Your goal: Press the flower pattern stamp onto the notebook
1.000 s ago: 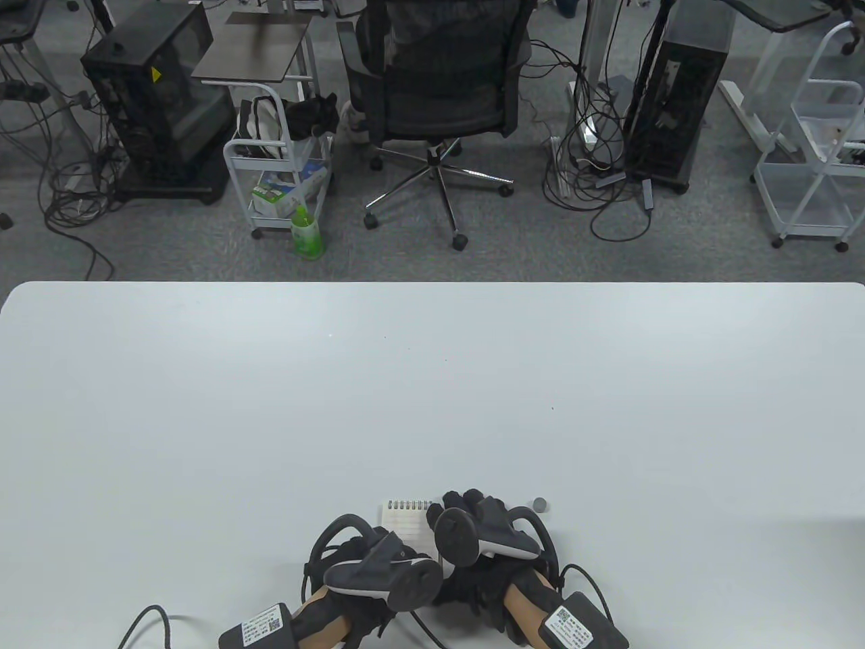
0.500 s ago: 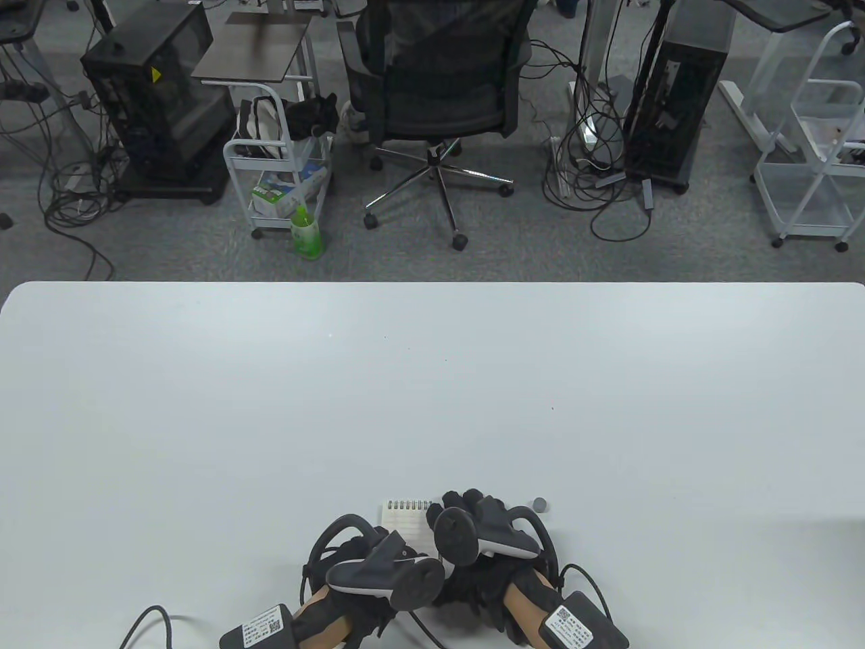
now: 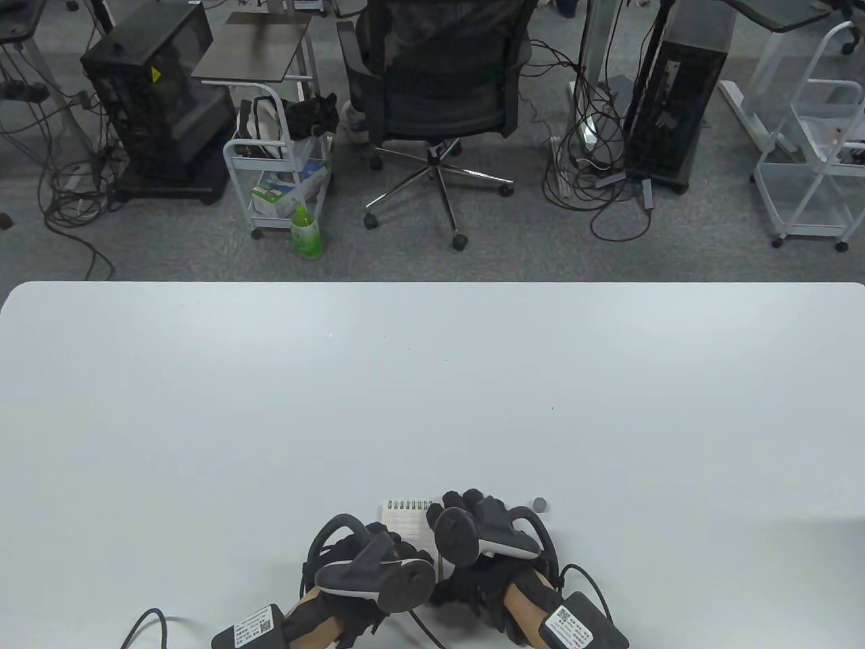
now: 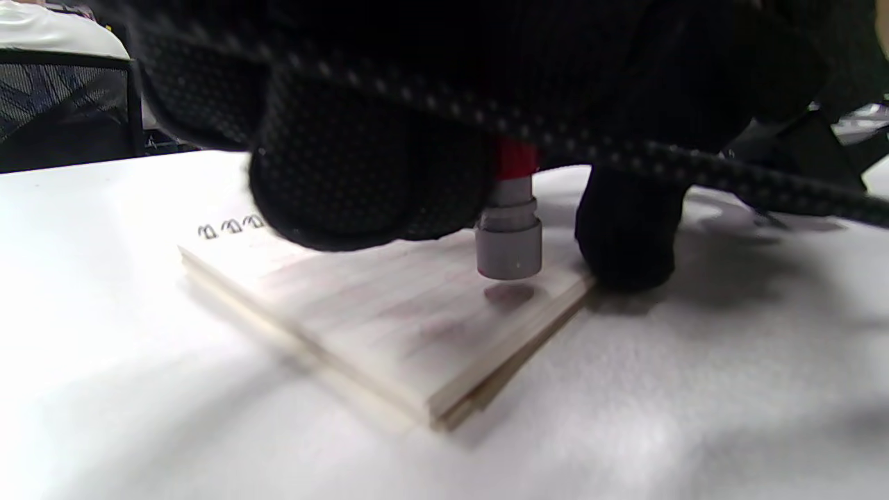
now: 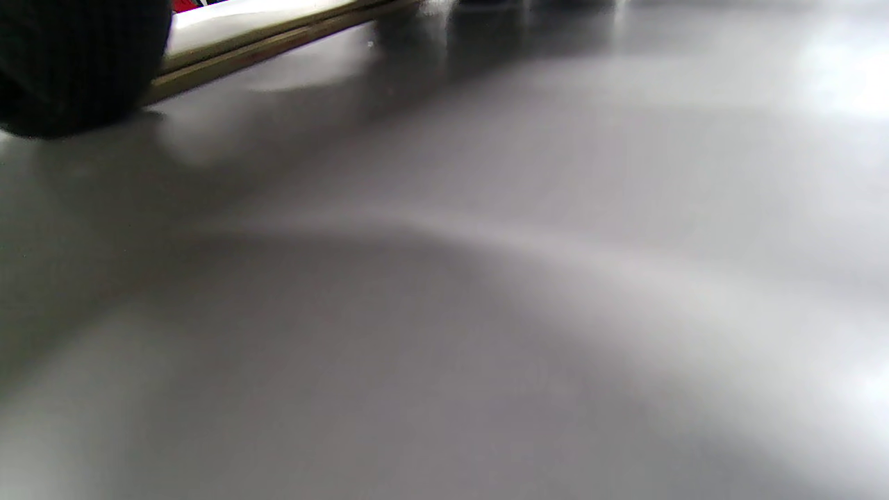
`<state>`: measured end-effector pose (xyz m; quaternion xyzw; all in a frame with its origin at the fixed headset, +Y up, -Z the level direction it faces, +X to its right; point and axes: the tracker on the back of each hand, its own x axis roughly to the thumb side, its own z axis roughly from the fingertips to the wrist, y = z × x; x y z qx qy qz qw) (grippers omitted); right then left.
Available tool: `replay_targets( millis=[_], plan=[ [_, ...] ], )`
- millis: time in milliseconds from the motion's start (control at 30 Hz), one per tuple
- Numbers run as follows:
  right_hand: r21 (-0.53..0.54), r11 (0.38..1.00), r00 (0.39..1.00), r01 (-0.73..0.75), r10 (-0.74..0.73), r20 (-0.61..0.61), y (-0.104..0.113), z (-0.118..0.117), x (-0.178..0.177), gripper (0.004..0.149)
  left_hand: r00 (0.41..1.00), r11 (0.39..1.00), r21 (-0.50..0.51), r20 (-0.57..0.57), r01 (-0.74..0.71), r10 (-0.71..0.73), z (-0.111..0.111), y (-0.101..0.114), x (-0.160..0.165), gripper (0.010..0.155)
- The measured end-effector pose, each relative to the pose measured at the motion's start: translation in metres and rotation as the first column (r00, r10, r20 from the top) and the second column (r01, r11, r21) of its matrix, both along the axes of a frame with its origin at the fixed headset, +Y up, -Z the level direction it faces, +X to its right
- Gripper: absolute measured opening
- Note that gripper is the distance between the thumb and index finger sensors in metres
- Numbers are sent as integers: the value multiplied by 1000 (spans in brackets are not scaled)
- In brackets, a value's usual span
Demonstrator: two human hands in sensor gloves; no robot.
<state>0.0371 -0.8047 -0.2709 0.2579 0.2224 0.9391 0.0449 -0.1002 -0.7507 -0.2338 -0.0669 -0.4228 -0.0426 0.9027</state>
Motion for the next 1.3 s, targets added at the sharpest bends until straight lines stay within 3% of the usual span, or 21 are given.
replay_targets(
  millis=[1300],
  plan=[
    [-1, 1000, 1000, 1, -1, -1, 0, 0, 0, 105, 998, 997, 66, 53, 32, -35, 6, -8, 22, 45]
  ],
)
